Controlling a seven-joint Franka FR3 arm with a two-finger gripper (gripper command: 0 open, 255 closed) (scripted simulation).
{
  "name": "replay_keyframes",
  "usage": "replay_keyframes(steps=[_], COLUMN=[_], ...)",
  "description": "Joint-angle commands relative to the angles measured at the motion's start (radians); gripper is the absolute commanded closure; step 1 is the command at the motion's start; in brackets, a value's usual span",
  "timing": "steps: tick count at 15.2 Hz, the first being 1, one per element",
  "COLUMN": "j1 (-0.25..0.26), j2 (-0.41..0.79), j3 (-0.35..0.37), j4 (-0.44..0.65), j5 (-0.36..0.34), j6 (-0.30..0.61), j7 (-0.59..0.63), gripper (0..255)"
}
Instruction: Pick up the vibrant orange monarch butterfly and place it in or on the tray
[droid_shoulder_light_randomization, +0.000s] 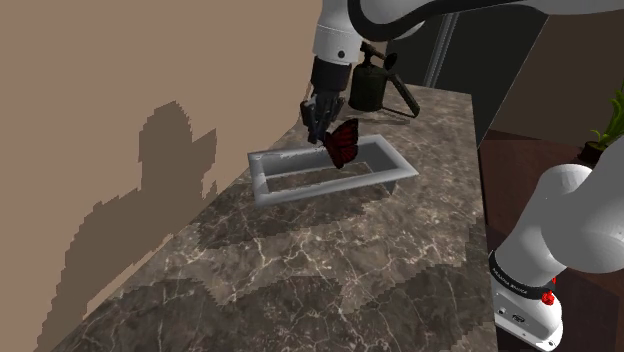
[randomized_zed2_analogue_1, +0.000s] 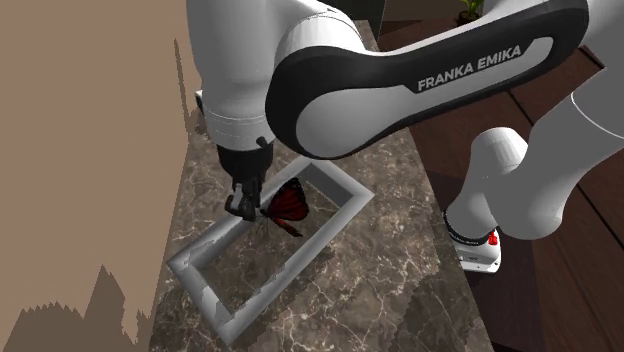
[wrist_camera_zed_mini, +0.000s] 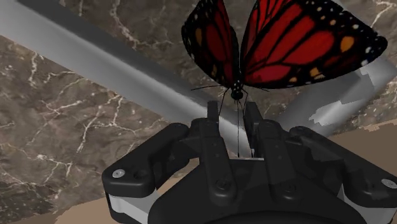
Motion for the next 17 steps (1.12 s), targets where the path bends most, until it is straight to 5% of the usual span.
replay_keyframes(steps=[1, 11, 12, 17], j1=[0.002, 0.002, 0.002, 0.002], j2=[0.006, 0.008, 0.008, 0.008], j3=[0.002, 0.003, 0.003, 0.003], j4=[-0.025, -0.045, -0.045, -0.045], j5=[0.002, 0.003, 0.003, 0.003], j6=[0.024, 0.046, 0.046, 0.046], j7=[-0.004, -0.007, -0.007, -0.007], gripper=[255, 255, 0, 0])
